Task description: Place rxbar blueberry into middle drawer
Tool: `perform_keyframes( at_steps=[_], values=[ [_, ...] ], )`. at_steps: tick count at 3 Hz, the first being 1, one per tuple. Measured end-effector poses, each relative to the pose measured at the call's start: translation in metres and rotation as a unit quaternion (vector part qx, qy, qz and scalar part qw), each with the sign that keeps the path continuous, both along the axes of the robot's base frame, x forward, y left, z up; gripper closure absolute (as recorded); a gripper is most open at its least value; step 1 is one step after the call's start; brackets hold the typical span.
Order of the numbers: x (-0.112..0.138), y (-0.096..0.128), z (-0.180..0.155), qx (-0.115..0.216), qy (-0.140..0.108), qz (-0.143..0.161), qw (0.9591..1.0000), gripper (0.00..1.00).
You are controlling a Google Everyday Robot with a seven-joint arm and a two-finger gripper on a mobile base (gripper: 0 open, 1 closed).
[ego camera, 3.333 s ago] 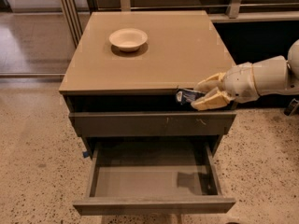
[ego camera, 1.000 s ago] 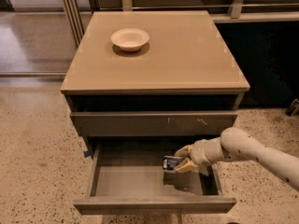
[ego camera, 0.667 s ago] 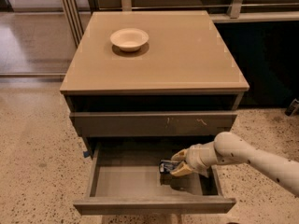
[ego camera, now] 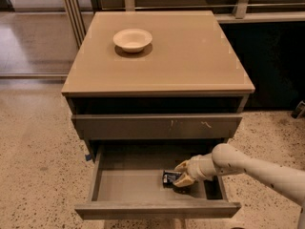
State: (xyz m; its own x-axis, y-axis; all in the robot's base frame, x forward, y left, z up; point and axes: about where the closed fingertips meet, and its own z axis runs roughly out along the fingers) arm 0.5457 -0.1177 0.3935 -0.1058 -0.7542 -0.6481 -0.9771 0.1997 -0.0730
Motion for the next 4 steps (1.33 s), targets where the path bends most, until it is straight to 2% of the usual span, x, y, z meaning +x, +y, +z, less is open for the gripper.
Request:
perform_keyframes(
  at_steps=[1, 2, 4],
  values=[
    [0.0044, 0.0015, -0.0202, -0.007, 0.007, 0.003, 0.9999, 1.00],
    [0.0044, 0.0016, -0.0205, -0.007, 0.008, 0.003, 0.9999, 0.73],
    [0.0044, 0.0017, -0.0205, -0.007, 0.008, 0.003, 0.9999, 0.27]
  ],
)
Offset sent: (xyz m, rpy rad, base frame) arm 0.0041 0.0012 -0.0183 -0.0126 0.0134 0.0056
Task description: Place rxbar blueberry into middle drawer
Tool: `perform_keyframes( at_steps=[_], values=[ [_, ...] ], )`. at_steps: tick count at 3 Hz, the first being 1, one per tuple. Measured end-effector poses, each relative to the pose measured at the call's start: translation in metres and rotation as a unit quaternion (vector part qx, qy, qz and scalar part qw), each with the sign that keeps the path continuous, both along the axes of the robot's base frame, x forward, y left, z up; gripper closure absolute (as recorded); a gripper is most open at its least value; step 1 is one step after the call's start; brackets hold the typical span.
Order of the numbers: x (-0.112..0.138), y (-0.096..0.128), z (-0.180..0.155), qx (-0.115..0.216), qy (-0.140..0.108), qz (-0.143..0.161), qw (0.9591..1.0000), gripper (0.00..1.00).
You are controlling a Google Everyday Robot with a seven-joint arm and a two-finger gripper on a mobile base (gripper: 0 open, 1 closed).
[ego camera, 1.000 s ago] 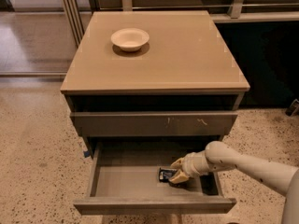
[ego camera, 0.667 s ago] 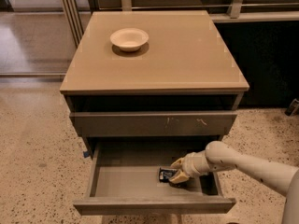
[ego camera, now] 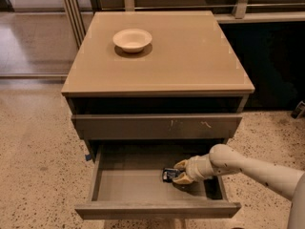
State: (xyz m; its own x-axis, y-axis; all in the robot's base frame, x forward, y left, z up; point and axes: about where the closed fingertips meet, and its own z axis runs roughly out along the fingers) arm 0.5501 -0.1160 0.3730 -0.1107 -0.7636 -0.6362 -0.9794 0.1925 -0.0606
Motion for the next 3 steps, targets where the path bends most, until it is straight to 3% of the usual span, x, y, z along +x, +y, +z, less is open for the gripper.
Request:
perform_keyframes(
  at_steps=[1, 3],
  values=[
    [0.0000, 0.0001, 0.0000, 0.000, 0.000, 0.000, 1.0000, 0.03],
    [0.0000, 0.0001, -0.0001, 0.000, 0.000, 0.000, 1.0000, 0.00]
  ],
)
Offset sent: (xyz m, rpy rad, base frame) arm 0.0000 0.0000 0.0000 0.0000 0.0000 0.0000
